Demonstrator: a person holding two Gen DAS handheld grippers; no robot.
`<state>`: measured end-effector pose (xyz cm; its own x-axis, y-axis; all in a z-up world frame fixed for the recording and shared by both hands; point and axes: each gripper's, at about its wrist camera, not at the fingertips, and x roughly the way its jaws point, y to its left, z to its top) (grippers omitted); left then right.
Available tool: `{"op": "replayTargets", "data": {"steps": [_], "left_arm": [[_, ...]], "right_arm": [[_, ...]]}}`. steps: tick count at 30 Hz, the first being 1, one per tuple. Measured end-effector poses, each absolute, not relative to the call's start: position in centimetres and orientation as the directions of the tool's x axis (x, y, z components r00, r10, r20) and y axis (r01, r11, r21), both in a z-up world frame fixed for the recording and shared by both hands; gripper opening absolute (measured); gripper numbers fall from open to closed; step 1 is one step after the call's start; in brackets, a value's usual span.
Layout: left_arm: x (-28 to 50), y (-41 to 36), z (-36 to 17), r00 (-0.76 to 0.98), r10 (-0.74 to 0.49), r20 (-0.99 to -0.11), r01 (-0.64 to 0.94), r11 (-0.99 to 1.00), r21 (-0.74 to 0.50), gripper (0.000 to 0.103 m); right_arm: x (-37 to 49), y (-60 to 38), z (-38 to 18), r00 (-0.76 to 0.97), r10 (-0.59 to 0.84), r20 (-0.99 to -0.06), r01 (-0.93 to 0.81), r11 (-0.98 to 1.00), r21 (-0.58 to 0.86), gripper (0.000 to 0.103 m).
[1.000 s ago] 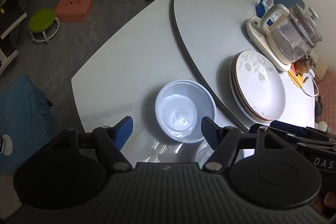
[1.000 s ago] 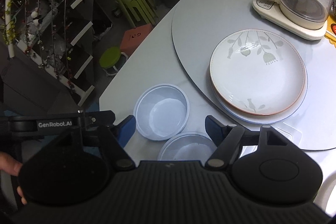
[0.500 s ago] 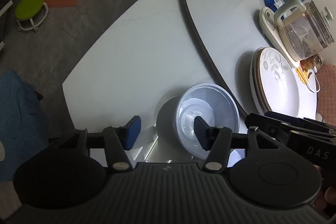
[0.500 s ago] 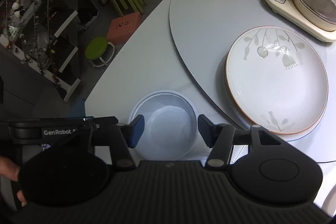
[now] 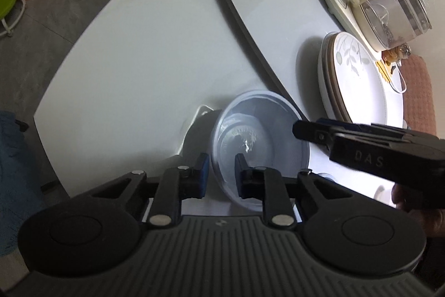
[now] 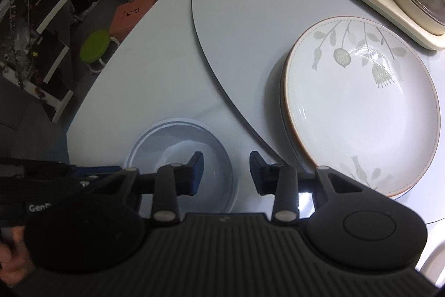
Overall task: Organize plates and bowls
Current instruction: 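Lift the white bowl with both grippers over the other white bowl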
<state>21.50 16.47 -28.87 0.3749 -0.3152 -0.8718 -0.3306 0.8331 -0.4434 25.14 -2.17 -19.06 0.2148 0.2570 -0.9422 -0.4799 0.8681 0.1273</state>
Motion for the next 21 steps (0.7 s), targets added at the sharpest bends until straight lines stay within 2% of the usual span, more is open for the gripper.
{"op": "replayTargets", "data": {"steps": [4,6,7,12,21], "left_arm": [[21.8,16.6,-29.0,0.37,-0.325,-0.87,-0.318,0.836,-0.448,0.02],[22.0,16.6,-29.3,0.363,-0.329,-0.872,-0.316,0.837,-0.447,0.018],[22.2,16.5,-29.4,0.358,-0.328,-0.874,-0.311,0.841,-0.443,0.017],[22.8,15.9,-28.9,0.354,-0.3,-0.886,-0.293,0.864,-0.409,0.017],[22.3,16.0,-26.8,0.379,-0.311,-0.872,-0.332,0.834,-0.441,0.017]], "right_arm": [[25.6,-2.3,-19.6,0.194,0.262,-0.945,-0.458,0.876,0.149,0.037],[25.4,-2.1,-19.9,0.186,0.259,-0.948,-0.461,0.875,0.148,0.025],[25.4,-2.0,-20.1,0.178,0.256,-0.95,-0.458,0.876,0.15,0.024],[25.6,-1.9,-20.6,0.168,0.249,-0.954,-0.451,0.88,0.151,0.024],[26.2,-2.8,-18.5,0.166,0.295,-0.941,-0.427,0.882,0.201,0.024]]}}
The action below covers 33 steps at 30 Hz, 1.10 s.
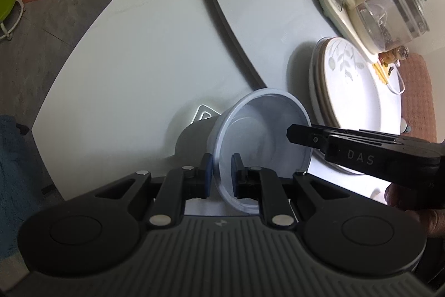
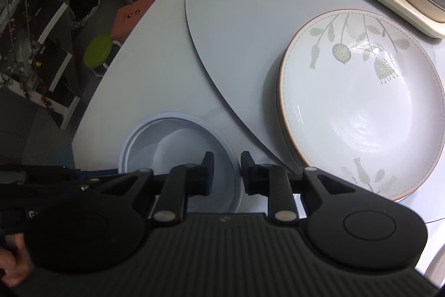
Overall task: Organize plates and bowls
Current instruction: 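Lift the white bowl with both grippers over the other white bowl, then lower the bowl into the other white bowl and open both grippers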
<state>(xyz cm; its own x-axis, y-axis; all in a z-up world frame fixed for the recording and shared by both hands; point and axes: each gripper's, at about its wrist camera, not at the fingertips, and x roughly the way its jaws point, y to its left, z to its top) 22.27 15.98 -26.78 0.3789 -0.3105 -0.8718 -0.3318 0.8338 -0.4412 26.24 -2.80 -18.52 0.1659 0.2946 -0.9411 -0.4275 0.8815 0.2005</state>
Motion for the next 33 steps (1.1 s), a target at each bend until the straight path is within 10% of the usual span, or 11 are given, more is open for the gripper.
{"op": "replayTargets", "data": {"steps": [33], "left_arm": [[18.2,10.0,-15.9,0.531,-0.302,-0.792,-0.296,0.809,-0.507,0.017]], "right_arm": [[22.2,-11.6,-8.0,0.3,0.43,-0.851,-0.412,0.863,0.291,0.024]]}}
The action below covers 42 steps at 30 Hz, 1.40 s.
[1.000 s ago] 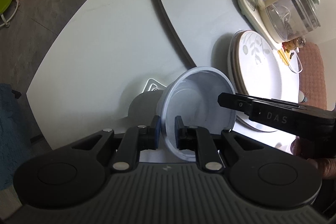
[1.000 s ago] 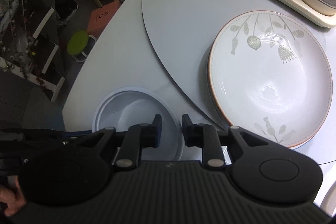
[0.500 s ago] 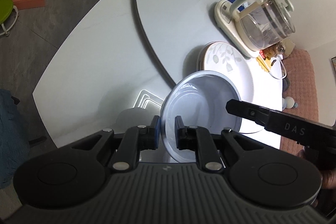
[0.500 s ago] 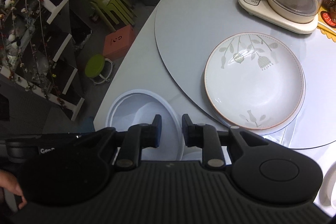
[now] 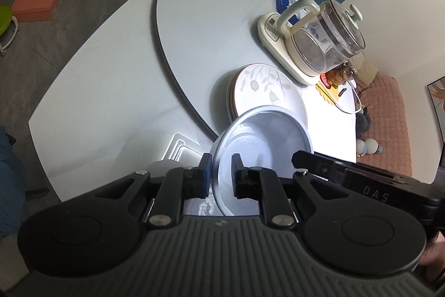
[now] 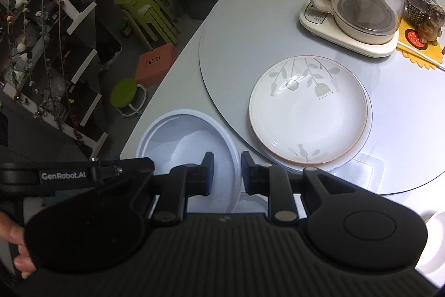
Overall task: Organize plates and bowls
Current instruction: 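Lower the bowl into the other white bowl and open both grippers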
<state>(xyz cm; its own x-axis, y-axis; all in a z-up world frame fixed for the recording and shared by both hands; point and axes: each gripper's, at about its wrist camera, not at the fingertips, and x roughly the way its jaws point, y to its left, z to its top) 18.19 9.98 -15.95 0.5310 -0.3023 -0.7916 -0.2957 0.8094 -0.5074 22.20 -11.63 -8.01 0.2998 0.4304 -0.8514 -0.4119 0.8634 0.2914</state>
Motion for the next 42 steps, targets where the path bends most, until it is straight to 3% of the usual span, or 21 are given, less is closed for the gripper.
{"op": "replayTargets", "data": {"steps": [28,32,35,38,42], "left_arm": [[19.7,5.3,-25.2,0.333,-0.294,-0.896,-0.319,0.859,-0.4,0.018],[19.6,5.0,-24.8,0.333,-0.276,-0.902,-0.304,0.874,-0.38,0.033],[19.5,5.0,-23.6,0.354,-0.266,-0.896,-0.288,0.881,-0.376,0.034],[19.2,5.0,-22.2,0.378,-0.262,-0.888,-0.275,0.884,-0.378,0.035],[18.9,4.9,-20.0,0.41,-0.249,-0.878,-0.261,0.89,-0.374,0.035]], "right_arm": [[19.8,-14.0,-16.2,0.131,0.306,-0.943,-0.338,0.908,0.247,0.025],[19.5,-13.8,-16.0,0.132,0.298,-0.946,-0.359,0.904,0.234,0.026],[19.6,-13.9,-15.3,0.149,0.311,-0.939,-0.368,0.899,0.239,0.027],[19.4,-14.2,-13.9,0.186,0.334,-0.924,-0.377,0.893,0.247,0.041],[19.3,-14.9,-12.0,0.236,0.36,-0.903,-0.381,0.889,0.254,0.041]]}}
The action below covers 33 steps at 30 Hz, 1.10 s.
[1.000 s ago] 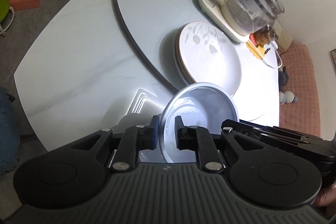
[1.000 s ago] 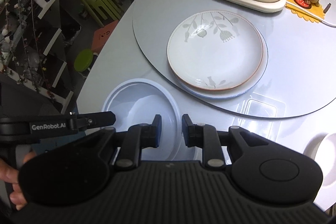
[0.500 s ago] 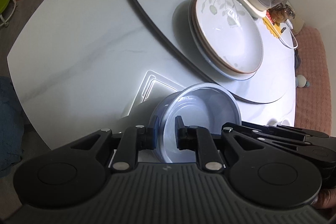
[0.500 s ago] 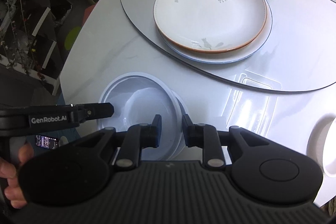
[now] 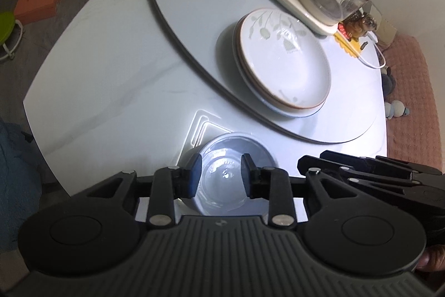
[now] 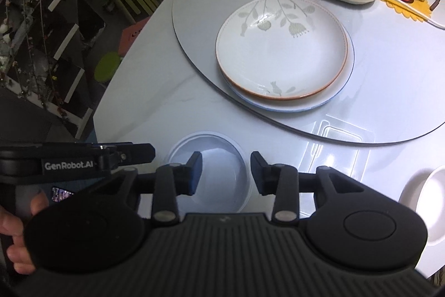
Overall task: Organize plates and bowls
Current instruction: 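Lower the bowl into the other white bowl and open both grippers, then move both grippers back toward the nested small white bowls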
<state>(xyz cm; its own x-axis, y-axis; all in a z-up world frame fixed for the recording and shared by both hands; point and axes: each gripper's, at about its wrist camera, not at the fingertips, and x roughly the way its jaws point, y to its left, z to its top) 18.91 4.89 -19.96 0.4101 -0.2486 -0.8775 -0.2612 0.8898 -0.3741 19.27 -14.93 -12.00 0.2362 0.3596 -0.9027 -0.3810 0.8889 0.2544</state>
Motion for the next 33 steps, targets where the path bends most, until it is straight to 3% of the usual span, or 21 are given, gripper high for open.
{"op": "replayTargets", "data": {"steps": [17,33], "left_arm": [[16.3,2.6,-9.7,0.597,-0.209,-0.774,-0.154,0.917,-0.367,0.038],[14.9,-1.8,-7.4,0.634,-0.192,-0.749,-0.097,0.942,-0.323,0.038]], "right_arm": [[18.4,-18.9,-4.3,0.489,0.419,-0.765,-0.383,0.891,0.243,0.041],[16.6,-23.6,-2.7,0.598,0.374,-0.709,-0.323,0.922,0.213,0.041]]}}
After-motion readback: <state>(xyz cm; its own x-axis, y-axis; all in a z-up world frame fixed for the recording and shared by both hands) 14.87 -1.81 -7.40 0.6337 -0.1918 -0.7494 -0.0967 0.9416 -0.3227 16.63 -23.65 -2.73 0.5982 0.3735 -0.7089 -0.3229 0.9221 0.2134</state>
